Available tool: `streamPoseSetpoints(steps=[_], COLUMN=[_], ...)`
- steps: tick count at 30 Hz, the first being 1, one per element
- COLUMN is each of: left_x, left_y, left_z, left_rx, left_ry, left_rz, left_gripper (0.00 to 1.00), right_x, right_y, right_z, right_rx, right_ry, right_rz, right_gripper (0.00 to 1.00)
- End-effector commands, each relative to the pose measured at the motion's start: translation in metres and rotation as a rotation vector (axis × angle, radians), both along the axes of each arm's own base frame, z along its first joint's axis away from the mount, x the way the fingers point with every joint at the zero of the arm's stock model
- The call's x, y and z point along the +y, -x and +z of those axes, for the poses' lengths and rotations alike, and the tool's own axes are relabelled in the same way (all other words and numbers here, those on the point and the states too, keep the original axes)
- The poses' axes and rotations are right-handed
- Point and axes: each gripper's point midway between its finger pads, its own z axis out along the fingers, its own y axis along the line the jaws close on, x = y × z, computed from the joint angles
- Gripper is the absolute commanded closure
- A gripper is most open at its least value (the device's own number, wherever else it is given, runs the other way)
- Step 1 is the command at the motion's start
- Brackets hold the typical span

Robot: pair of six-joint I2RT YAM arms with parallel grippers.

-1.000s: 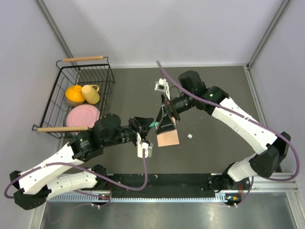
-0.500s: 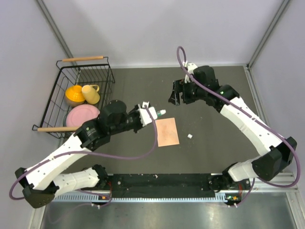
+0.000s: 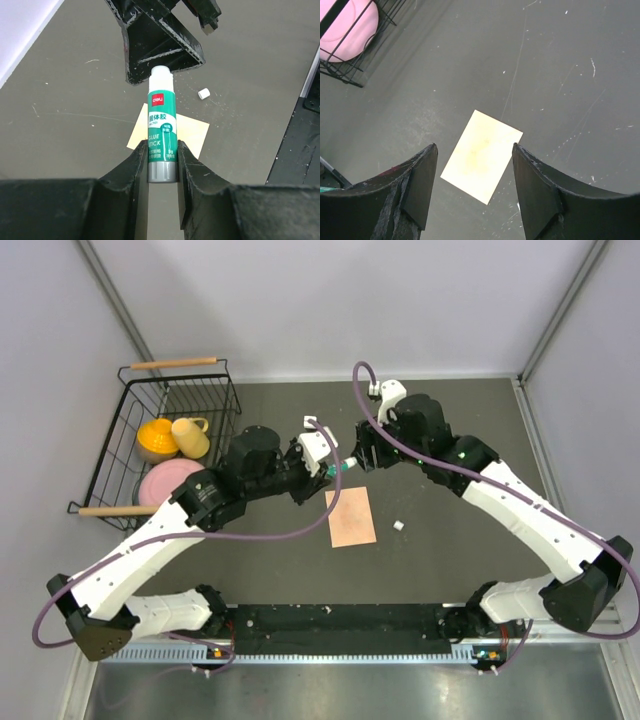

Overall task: Place the letter into the envelope and seal it
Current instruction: Adjust the solid glue.

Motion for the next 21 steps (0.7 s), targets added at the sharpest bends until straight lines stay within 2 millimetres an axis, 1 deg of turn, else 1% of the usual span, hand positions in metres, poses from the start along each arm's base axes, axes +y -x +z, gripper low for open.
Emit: streamPoseSetpoints(steps=[1,7,15,18,21], left_x=[-0.005,-0.003,-0.005,-0.006,-0.008], left_y=[0.000,-0.002,-0.006,-0.007,-0.009], left_z=[0.022,0.032,0.029,0.033,0.031], left_rx=[-0.012,-0.043,-0.035,-0.043,-0.030], left_ry=[0.067,0.086,0.093,0.122,0.125], left_rz=[0.001,0.013,0.032,0.037,0.044], left_gripper=[1.00,1.00,1.00,1.00,1.00], right_x=[0.002,0.001,0.010,0.012,0.016], right_y=[-0.003,-0.004,0.006,0.008,0.010], right_z=[0.021,0.017,0.015,0.013,0.016], right_rx=[-0.084,-0.097,-0.097,-0.088,-0.090], right_ry=[-0.018,0.010,0.013,0.011,0.002], right_rz=[-0.016,-0.015,0.025,0.026,0.036], right_gripper=[0.39,0.42,0.43,0.43,0.43])
